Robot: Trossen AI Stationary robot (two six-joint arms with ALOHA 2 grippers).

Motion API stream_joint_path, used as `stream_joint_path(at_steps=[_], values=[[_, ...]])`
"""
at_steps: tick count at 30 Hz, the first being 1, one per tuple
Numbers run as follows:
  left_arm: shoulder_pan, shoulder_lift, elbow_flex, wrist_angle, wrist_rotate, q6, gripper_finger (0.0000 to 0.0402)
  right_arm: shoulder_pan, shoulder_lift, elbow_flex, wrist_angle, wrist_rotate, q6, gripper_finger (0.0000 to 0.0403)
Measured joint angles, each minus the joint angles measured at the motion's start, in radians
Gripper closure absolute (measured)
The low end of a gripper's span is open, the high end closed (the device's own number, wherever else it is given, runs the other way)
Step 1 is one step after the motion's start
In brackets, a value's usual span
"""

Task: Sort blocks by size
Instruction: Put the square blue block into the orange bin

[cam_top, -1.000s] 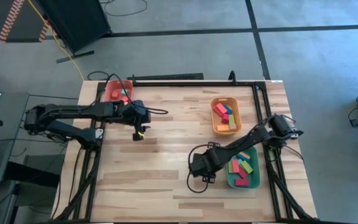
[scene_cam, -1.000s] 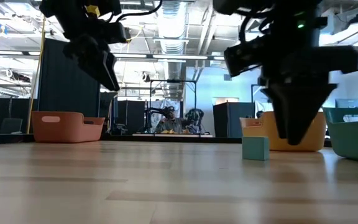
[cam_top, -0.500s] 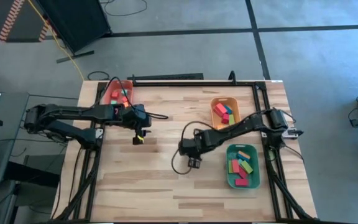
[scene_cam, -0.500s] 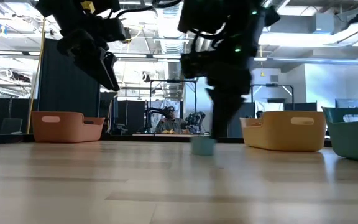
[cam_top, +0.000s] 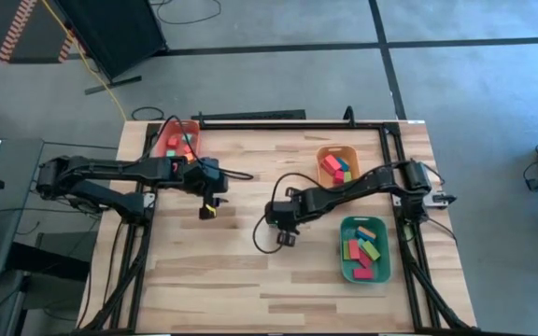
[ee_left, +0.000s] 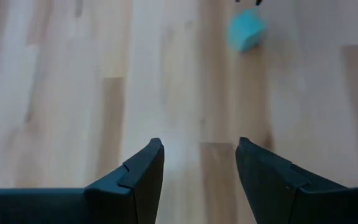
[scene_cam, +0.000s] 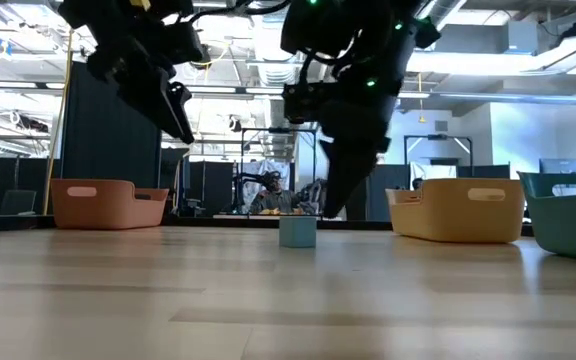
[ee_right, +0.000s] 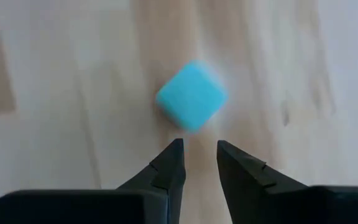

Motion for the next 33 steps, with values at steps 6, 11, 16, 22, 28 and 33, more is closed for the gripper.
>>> stream_joint_path(at_steps=[6, 11, 16, 22, 28, 33], values=[[-0.049, 0.0, 0.0, 0.079, 0.091, 0.002, 0.0212, 0.069, -0.026, 0.013, -0.101, 0.011, 0.064, 0.028], [-0.13, 0.019, 0.0, 0.179, 0.095, -0.018, 0.0212, 0.166, -0.058, 0.021, -0.164, 0.145, 0.158, 0.028], [-0.213, 0.104, 0.0, 0.279, 0.095, -0.039, 0.0213, 0.291, -0.065, 0.021, -0.206, 0.447, 0.272, 0.028], [-0.263, 0.266, 0.0, 0.472, 0.055, -0.093, 0.0213, 0.389, -0.066, 0.014, -0.25, 0.742, 0.398, 0.028], [-0.267, 0.409, 0.0, 0.61, -0.061, -0.213, 0.0213, 0.419, -0.066, 0.013, -0.394, 0.784, 0.511, 0.028], [-0.267, 0.49, 0.0, 0.678, -0.118, -0.317, 0.0213, 0.422, -0.066, 0.013, -0.493, 0.785, 0.6, 0.028]])
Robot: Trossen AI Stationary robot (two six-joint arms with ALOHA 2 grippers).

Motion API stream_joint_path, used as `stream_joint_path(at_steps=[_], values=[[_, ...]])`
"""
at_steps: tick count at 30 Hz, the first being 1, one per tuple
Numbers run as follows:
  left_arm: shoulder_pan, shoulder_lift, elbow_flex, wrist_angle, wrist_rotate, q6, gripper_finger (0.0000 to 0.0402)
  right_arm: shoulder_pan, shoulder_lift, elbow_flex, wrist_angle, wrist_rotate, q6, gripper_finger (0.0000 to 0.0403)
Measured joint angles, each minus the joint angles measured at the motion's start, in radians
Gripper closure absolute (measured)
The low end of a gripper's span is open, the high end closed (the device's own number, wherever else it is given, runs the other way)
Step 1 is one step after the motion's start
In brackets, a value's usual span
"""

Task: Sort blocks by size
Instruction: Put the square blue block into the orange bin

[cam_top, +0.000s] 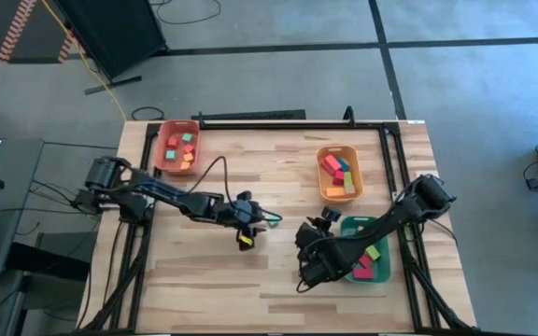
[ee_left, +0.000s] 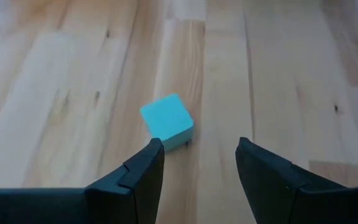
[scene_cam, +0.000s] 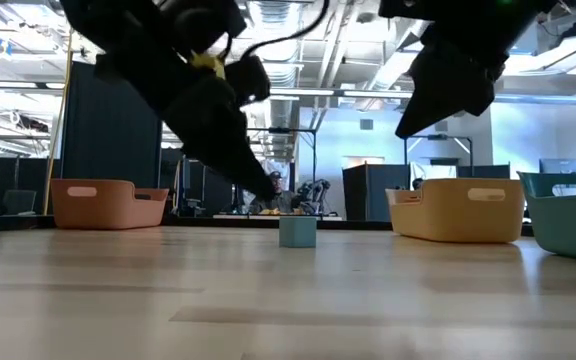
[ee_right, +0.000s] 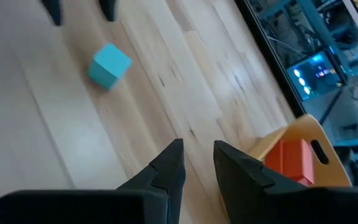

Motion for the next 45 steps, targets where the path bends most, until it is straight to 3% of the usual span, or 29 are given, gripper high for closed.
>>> stream_joint_path(at_steps=[5, 12, 19, 31, 40, 45], values=[[-0.001, 0.066, 0.001, 0.074, -0.027, -0.066, 0.0213, 0.001, 0.0, 0.0, -0.026, 0.0, 0.012, 0.028], [-0.015, 0.135, 0.001, 0.145, -0.157, -0.088, 0.0213, 0.001, 0.0, 0.0, -0.025, 0.0, 0.012, 0.028], [-0.021, 0.206, 0.011, 0.267, -0.162, -0.091, 0.0213, 0.001, 0.0, 0.0, -0.024, 0.001, 0.012, 0.028], [-0.021, 0.301, 0.057, 0.297, -0.187, -0.029, 0.0213, 0.001, 0.0, 0.0, -0.019, 0.002, 0.012, 0.028], [-0.021, 0.302, 0.057, 0.307, -0.19, 0.048, 0.0271, 0.001, 0.0, 0.0, -0.02, 0.002, 0.012, 0.028], [-0.02, 0.302, 0.057, 0.304, -0.196, 0.077, 0.0276, 0.001, 0.0, 0.0, -0.02, 0.002, 0.012, 0.028]])
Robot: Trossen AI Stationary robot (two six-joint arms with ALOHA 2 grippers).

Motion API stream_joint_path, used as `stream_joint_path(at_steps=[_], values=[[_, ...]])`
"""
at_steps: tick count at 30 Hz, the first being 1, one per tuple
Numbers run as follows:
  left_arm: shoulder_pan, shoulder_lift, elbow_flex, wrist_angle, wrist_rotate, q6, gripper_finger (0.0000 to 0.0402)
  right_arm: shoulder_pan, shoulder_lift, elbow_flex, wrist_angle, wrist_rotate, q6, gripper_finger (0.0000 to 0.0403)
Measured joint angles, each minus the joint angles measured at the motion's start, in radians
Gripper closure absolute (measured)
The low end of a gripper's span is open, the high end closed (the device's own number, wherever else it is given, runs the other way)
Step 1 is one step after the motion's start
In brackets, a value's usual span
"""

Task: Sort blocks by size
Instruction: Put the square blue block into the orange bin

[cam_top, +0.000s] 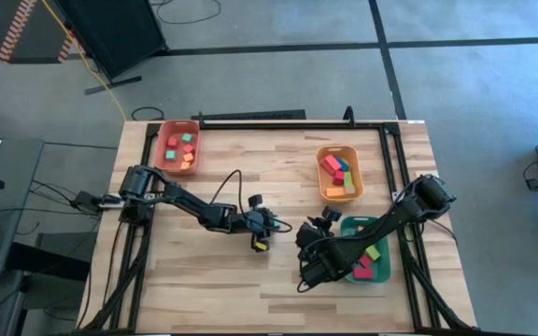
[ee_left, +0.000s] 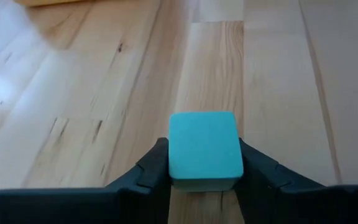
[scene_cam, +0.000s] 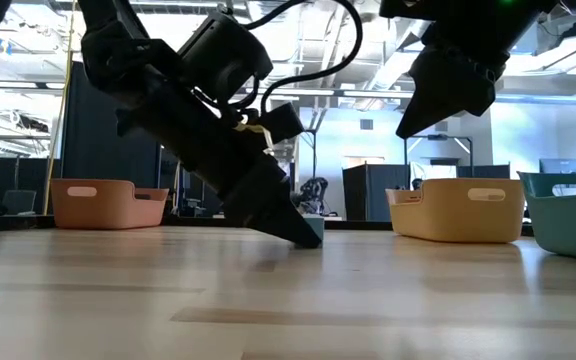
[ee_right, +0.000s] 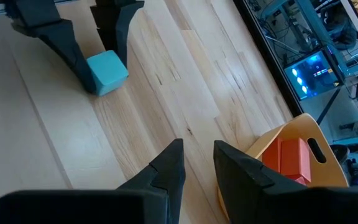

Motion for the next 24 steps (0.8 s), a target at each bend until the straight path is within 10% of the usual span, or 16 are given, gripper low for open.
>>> stream_joint_path(at_steps=[15, 24], values=[[0.08, -0.337, -0.007, -0.487, -0.119, 0.151, 0.0276, 0.007, 0.0, 0.0, -0.003, -0.001, 0.005, 0.028], [0.34, -0.675, -0.007, -1.026, -0.293, 0.162, 0.0276, 0.016, 0.0, 0.0, -0.005, -0.002, 0.007, 0.028]])
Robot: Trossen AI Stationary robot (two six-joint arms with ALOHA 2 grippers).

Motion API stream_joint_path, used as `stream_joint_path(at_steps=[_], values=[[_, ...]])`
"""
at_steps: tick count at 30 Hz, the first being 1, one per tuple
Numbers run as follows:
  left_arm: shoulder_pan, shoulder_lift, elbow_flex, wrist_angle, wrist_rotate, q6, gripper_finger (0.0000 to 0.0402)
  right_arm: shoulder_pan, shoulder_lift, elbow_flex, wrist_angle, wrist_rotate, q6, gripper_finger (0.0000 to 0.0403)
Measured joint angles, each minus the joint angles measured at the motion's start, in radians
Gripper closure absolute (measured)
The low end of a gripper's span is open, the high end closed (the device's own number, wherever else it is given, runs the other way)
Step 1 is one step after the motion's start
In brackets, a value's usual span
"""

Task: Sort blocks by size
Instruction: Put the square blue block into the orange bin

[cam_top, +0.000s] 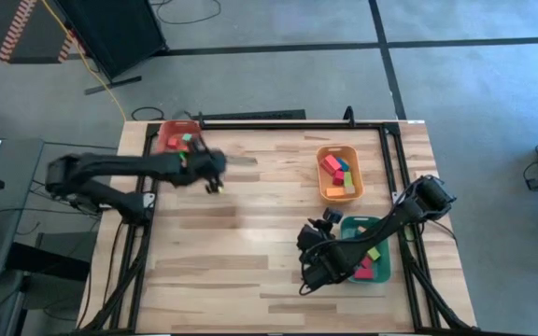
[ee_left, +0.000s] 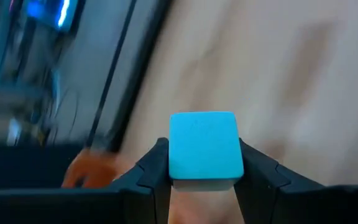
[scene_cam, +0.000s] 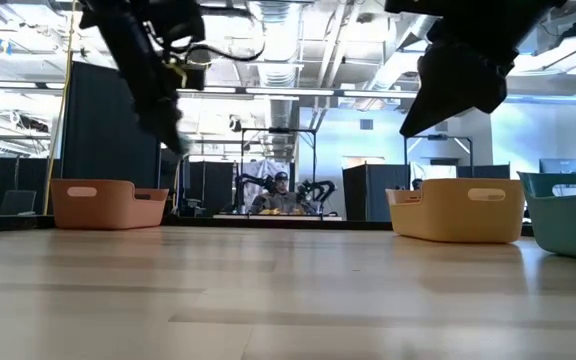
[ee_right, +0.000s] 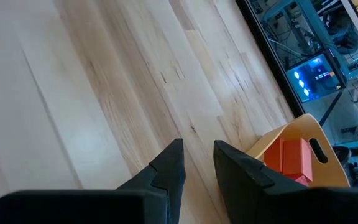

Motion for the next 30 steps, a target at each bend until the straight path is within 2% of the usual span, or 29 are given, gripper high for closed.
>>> stream_joint_path(at_steps=[4, 8, 12, 15, 19, 24, 30], values=[[0.176, -0.102, 0.0, -0.113, -0.001, 0.023, 0.0276, -0.001, 0.0, 0.0, 0.001, 0.0, 0.0, 0.028], [0.358, -0.151, 0.0, -0.176, 0.005, 0.062, 0.0275, -0.001, 0.0, 0.0, 0.001, 0.0, 0.0, 0.028], [0.511, -0.15, -0.006, -0.198, 0.14, 0.113, 0.0275, -0.001, 0.0, 0.0, 0.001, 0.0, 0.0, 0.028], [0.589, -0.15, -0.025, -0.194, 0.169, 0.147, 0.0274, -0.001, 0.0, 0.0, 0.001, 0.0, 0.0, 0.028], [0.675, -0.15, -0.057, -0.189, 0.204, 0.176, 0.0273, -0.001, 0.0, 0.0, 0.001, 0.0, 0.001, 0.028], [0.737, -0.15, -0.114, -0.157, 0.356, 0.188, 0.0273, -0.001, 0.0, 0.0, 0.002, 0.0, 0.001, 0.028], [0.746, -0.15, -0.144, -0.125, 0.366, 0.182, 0.025, -0.001, 0.0, 0.0, 0.009, 0.0, 0.003, 0.028]])
